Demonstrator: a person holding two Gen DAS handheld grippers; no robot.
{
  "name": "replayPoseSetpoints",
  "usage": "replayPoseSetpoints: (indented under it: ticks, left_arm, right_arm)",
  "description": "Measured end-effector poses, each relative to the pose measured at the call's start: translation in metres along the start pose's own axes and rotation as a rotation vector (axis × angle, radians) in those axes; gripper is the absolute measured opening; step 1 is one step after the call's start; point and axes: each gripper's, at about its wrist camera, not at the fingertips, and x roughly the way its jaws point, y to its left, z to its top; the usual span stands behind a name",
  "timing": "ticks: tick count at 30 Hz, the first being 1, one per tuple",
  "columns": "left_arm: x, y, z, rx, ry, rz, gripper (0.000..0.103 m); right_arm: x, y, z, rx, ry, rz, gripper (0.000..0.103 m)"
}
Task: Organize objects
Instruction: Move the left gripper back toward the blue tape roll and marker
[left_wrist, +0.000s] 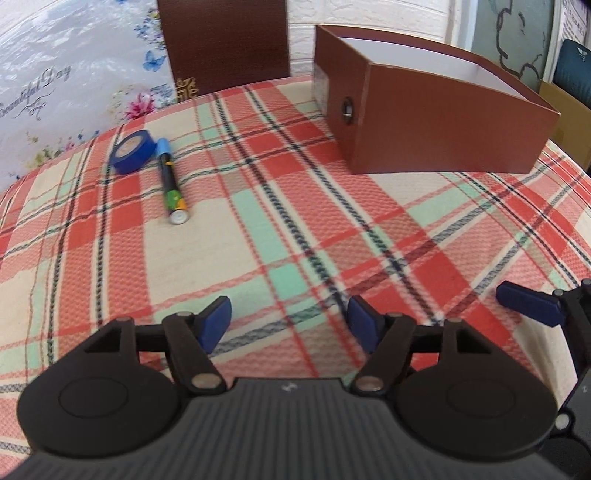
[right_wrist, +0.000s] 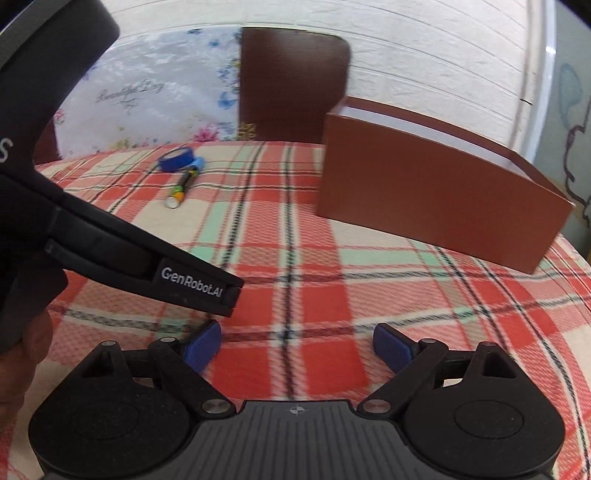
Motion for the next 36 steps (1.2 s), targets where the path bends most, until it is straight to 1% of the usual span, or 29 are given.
replayPoseSetpoints:
  ticks: [9,13,18,20,22,24,27,34,35,36]
  left_arm:
    - [-0.002,0.055,-0.008,-0.072,-0.018,0.098,0.076]
    - [0.0,0.085,-0.01,-0.109,-0.035,0.143,0.081]
    - [0.008,0.13,-0.009,-0.166,-0.061,0.212,0.087]
    - [0.013,0.15,-0.007,-0.2,-0.077,0.251,0.095]
    - [0.019,0.168,-0.009,-0.229,-0.11,0.286,0.1]
    - [0.022,0.185,-0.011,-0.28,-0.138,0.266,0.103]
    - [0.026,0.187,-0.007,-0.279,-0.15,0.289,0.103]
    - [0.028,0.193,-0.008,-0.305,-0.169,0.282,0.103]
    - [0.029,0.194,-0.008,-0.313,-0.166,0.295,0.103]
    - [0.029,0.197,-0.008,-0.326,-0.167,0.291,0.103]
  right_arm:
    - [0.018,0.043,0.02,-0.089,0.0,0.103,0.088]
    - [0.029,0.057,0.03,-0.107,-0.001,0.138,0.088]
    - [0.044,0.072,0.042,-0.135,-0.017,0.174,0.088]
    - [0.054,0.077,0.05,-0.133,-0.017,0.185,0.087]
    - [0.066,0.082,0.059,-0.126,-0.016,0.186,0.087]
    - [0.076,0.086,0.067,-0.123,-0.021,0.193,0.087]
    - [0.092,0.093,0.08,-0.119,-0.029,0.202,0.087]
    - [0.129,0.098,0.105,-0.082,-0.026,0.212,0.088]
    - [0.134,0.096,0.109,-0.07,-0.025,0.222,0.085]
    - [0.139,0.096,0.113,-0.065,-0.021,0.223,0.082]
